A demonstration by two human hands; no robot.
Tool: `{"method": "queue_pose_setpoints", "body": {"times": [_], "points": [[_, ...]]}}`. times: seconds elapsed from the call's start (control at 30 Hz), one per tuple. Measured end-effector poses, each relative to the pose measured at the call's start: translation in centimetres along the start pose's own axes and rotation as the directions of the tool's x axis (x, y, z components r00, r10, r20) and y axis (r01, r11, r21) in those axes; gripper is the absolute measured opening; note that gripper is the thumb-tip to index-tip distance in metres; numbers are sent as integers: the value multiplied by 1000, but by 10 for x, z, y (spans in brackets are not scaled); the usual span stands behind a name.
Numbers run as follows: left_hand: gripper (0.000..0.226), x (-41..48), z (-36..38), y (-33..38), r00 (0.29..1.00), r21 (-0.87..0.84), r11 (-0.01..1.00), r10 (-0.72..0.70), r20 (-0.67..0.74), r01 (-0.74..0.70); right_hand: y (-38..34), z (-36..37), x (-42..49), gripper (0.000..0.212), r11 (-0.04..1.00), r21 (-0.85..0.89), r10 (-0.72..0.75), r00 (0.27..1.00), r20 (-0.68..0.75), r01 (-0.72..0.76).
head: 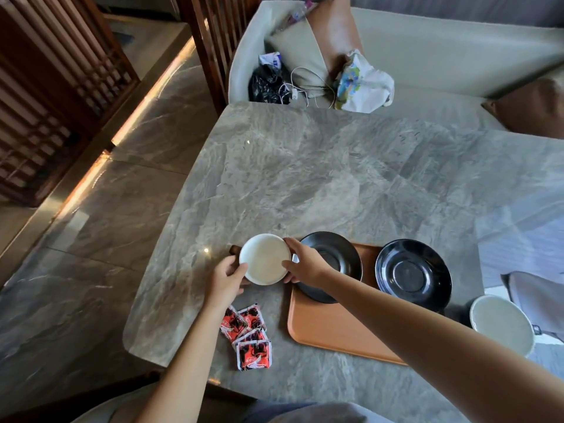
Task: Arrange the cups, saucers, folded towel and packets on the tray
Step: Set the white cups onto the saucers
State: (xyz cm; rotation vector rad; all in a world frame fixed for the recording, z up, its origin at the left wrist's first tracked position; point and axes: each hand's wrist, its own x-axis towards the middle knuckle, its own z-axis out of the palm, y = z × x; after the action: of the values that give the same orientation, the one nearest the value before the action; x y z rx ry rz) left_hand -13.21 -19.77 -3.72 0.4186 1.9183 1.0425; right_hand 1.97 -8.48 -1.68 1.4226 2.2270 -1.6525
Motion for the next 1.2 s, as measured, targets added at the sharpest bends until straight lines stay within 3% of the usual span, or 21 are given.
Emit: {"method": "queue_pose_setpoints", "body": {"times": [0.1,0.17,0.23,0.3,0.4,0.73,0.83,1.03,1.2], "points": [[14,2,-5,0,992,86,994,78,-95,-70,4,-4,-1,51,999,-37,-36,999,-10,35],[20,5,-14,0,967,271,950,202,-153,-156,9,-14,-7,49,994,-92,-72,996,-60,66],[40,9,-22,2,935,470,839,347,-73,-275,19,-29,-15,46,981,-177,-99,989,-114,78],[50,13,-25,8,902,560,727,422,92,-398,32,-46,-28,45,965,-246,-125,982,-141,87],[49,19,-27,15,875,608,641,432,220,-469,55,-72,-53,41,947,-301,-173,967,-189,111],[10,12,-32,11,877,725,524,419,238,-447,132,-136,-128,38,887,-461,-201,878,-433,-24],[22,4,-30,1,884,693,562,386,265,-452,164,-153,-153,41,876,-453,-115,840,-531,-167],[28,-16,-6,-19,929,498,785,291,228,-368,229,-178,-199,51,827,-243,237,705,-668,-508],[23,-25,9,-26,966,378,890,218,138,-255,248,-178,-212,39,841,-85,361,671,-648,-535]]}}
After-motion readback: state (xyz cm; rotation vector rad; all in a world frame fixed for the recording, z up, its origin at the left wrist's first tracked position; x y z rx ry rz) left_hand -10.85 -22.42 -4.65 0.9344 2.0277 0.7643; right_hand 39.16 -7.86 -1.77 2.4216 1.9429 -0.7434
